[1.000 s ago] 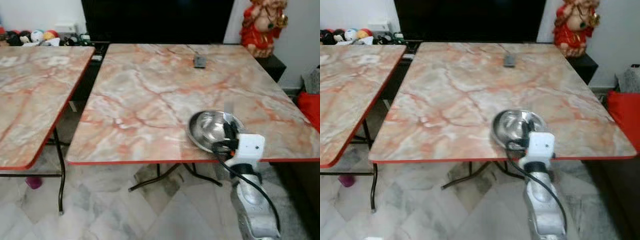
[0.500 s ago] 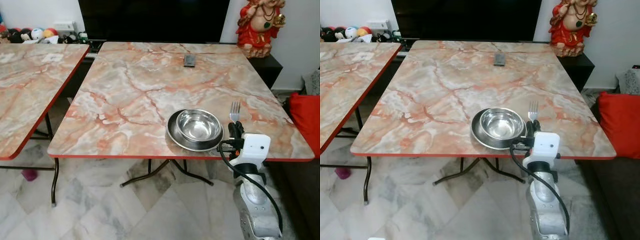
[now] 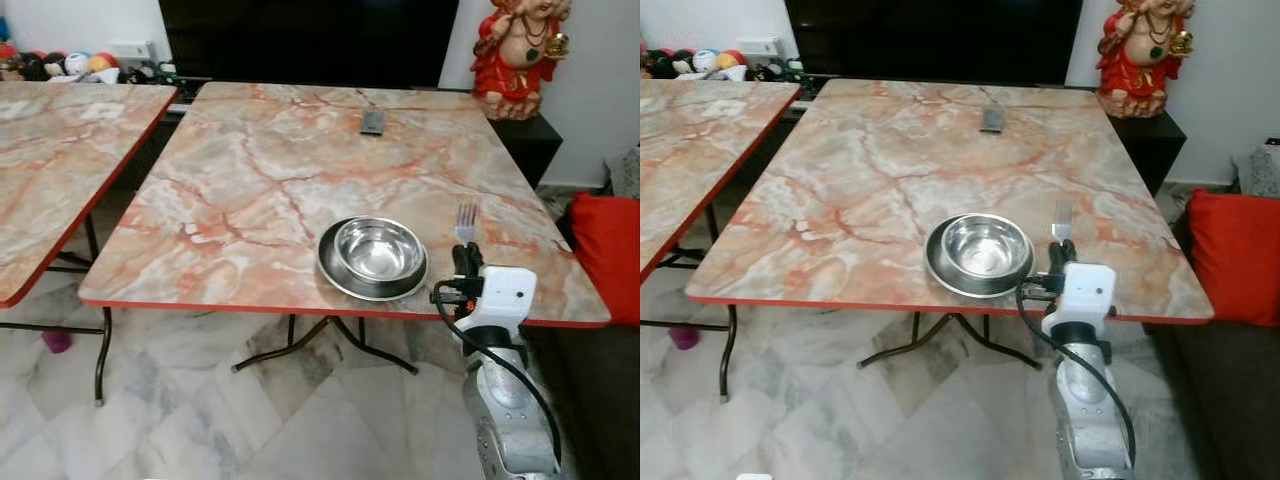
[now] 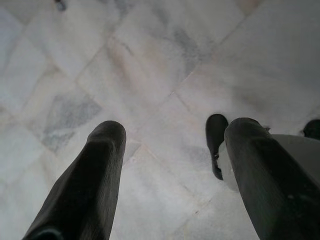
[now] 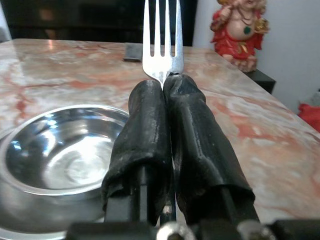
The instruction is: Setting the table
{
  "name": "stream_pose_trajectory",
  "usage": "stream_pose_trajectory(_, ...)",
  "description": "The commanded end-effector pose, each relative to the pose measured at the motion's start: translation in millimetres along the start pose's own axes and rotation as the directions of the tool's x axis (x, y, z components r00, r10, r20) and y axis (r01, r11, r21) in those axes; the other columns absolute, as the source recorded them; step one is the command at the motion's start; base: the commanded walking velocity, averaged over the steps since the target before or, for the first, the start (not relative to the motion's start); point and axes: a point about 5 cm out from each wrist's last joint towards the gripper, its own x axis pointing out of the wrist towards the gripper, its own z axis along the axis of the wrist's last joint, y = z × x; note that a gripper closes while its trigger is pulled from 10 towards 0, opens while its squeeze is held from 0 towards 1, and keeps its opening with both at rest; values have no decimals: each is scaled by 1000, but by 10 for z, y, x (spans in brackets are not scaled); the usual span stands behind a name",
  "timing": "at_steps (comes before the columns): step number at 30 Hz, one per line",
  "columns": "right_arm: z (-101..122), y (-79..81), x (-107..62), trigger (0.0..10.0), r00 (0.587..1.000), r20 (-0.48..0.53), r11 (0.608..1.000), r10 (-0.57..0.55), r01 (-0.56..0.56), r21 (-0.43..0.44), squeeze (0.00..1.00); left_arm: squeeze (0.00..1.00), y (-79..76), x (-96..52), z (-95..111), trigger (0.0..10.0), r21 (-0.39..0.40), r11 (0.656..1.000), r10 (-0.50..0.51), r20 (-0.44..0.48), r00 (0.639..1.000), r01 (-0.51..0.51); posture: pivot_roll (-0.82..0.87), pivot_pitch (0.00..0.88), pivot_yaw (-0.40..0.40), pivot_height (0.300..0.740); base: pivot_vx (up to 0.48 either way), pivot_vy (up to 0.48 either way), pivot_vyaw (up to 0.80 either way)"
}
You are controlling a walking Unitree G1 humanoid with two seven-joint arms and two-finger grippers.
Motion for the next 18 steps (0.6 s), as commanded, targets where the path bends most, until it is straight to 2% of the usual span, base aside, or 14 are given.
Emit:
stream_pose_trajectory(1,14,-10,16,10000,1000,4,1000,-5,5,-2,0,0,12,-17,-63,10000,-13,1000,2,-26,1000,-2,-5,88,-20,740,0,0,0)
stream_pose_trajectory(4,13,-12,19,10000,1000,3,1000,-8,9,-2,0,0,12,-11,-47,10000,-11,1000,1,-23,1000,-1,-6,87,-19,740,0,301,0)
stream_pose_trajectory(8,8,-20,21,10000,1000,0,1000,-16,16,-4,0,0,4,-9,-38,10000,7,1000,-6,-18,1000,6,-6,87,-19,740,0,0,0)
stream_pose_trajectory(18,-2,-42,36,10000,999,-12,1000,-30,30,7,0,0,-16,-15,-56,10000,-6,1000,-19,-22,1000,19,-5,91,-20,740,0,0,0)
